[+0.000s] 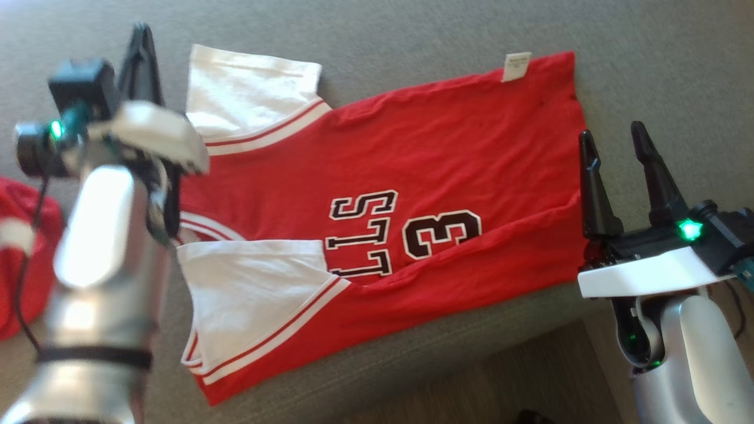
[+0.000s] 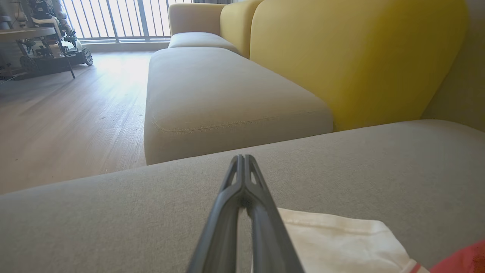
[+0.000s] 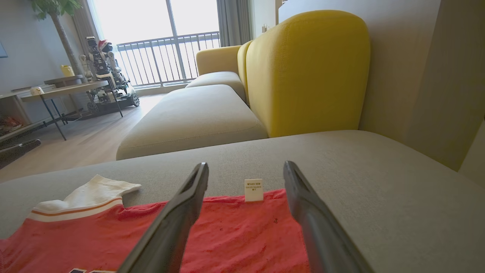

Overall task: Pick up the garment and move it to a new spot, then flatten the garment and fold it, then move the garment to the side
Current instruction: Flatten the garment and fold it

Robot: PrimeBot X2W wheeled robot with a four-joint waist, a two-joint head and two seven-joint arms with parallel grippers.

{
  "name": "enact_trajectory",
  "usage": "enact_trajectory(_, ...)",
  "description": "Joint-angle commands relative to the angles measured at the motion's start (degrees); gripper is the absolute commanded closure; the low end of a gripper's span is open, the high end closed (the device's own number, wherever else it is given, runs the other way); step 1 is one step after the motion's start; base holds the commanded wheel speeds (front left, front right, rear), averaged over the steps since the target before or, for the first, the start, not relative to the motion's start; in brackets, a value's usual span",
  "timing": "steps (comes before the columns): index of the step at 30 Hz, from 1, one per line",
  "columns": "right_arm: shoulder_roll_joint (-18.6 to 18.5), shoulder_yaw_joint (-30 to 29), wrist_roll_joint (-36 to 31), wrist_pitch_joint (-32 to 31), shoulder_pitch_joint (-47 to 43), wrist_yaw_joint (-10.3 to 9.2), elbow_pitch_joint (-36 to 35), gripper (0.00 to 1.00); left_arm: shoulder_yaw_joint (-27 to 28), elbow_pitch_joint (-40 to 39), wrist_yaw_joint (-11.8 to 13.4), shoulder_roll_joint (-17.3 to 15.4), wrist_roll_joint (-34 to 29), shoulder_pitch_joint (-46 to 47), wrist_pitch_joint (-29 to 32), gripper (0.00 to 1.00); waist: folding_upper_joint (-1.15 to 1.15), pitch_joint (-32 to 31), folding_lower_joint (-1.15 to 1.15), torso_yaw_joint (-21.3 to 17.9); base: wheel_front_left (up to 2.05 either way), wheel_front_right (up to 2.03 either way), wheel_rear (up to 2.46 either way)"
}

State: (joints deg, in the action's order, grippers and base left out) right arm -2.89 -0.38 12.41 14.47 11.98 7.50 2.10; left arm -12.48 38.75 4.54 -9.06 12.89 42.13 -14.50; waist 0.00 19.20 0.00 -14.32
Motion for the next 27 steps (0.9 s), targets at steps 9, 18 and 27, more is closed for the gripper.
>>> enact_trajectory(9, 0.0, -0.6, -2.0, 0.5, -2.5, -0.01, -1.2, 0.00, 4.7, -22.7, -0.2, 2.2, 0.5, -22.6, -0.5, 1.00, 0.00, -6.9, 0.00, 7.1, 0.00, 0.00, 0.00)
enact_trajectory(18, 0.0, -2.1, -3.1, 0.5, -4.9, -0.01, 0.1, 0.00, 1.2, -29.6, -1.6, 5.9, 1.2, -34.9, -0.5, 0.00, 0.00, -11.1, 0.00, 11.4, 0.00, 0.00, 0.00)
enact_trajectory(27, 0.0, -0.9, -2.5, 0.5, -5.0, -0.01, 1.1, 0.00, -0.5, -32.0, 0.4, 6.2, 1.1, -36.3, -0.5, 0.00, 0.00, -11.7, 0.00, 11.0, 0.00, 0.00, 0.00)
